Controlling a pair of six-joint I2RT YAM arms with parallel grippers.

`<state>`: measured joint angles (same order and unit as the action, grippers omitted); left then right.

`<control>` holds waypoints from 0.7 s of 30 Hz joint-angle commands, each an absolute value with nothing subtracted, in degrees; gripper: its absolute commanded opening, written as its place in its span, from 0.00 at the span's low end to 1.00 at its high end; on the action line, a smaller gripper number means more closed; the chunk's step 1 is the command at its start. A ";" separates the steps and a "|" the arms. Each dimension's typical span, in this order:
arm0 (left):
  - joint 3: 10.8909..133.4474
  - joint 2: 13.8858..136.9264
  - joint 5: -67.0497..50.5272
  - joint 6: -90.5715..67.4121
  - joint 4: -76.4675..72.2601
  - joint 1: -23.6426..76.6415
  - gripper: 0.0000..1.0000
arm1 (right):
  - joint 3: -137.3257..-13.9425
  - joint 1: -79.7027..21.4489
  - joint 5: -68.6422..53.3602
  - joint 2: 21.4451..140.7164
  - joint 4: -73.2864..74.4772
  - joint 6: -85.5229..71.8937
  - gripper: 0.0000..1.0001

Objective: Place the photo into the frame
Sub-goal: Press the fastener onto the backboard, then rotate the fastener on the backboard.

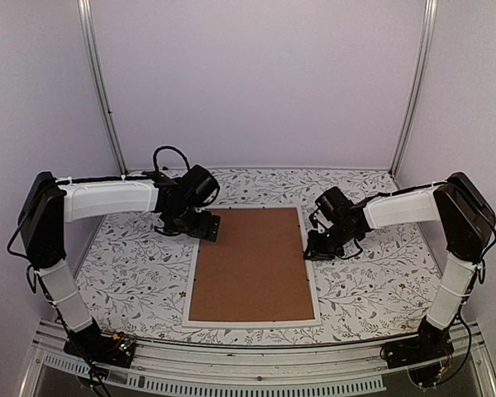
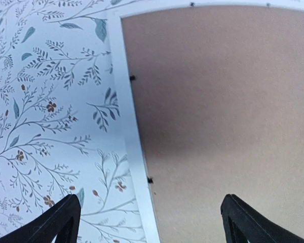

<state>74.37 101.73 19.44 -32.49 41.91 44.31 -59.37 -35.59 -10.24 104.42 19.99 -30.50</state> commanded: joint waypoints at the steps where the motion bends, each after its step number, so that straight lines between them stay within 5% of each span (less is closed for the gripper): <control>1: 73.16 101.86 12.01 -29.19 32.73 37.10 1.00 | -61.09 -32.90 -6.52 107.79 30.60 -24.23 0.16; 21: 82.65 115.47 0.71 -15.75 21.91 28.45 1.00 | -78.02 -26.82 -9.08 117.75 38.31 8.85 0.12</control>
<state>79.66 113.56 1.78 -21.50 25.32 29.95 -77.54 -27.03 -10.09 114.65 35.55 -2.31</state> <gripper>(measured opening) 0.996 0.161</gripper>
